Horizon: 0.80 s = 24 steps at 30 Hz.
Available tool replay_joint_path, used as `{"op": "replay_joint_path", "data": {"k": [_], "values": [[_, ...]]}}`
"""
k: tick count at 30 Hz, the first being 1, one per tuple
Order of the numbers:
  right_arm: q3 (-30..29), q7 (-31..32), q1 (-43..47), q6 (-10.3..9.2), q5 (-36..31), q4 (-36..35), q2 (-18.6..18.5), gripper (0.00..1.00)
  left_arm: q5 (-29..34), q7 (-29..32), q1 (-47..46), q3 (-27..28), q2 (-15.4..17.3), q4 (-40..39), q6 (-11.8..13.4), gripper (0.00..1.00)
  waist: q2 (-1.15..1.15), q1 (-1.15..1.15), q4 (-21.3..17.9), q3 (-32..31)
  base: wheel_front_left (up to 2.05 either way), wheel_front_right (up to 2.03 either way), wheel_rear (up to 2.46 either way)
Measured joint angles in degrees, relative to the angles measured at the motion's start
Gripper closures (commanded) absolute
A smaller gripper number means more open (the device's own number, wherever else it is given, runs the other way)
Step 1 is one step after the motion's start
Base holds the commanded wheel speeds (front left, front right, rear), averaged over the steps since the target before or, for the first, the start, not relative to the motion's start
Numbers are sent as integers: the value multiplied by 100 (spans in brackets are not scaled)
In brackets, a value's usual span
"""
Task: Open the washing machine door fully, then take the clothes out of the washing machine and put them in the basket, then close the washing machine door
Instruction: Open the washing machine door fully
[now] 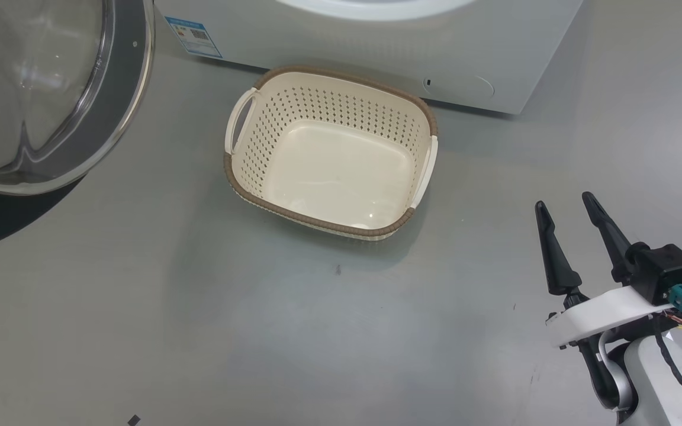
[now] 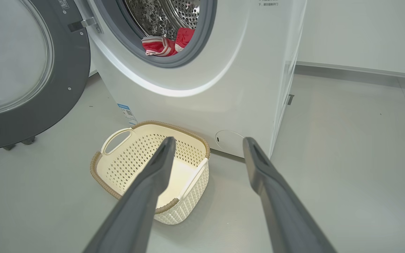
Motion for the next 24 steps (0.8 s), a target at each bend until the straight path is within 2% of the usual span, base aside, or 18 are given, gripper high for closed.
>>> {"op": "replay_joint_path", "data": {"k": [11,24], "values": [[-35,35,-123,0,-4,-10,-36,0,-47,-85,-232,55,114,366,-76,100,0,0,36,212,0,0,0],[-25,-118,-192,4,90,323,183,0,188,-178,-221,-304,78,666,-240,100,0,0,-8,-211,0,0,0]]}}
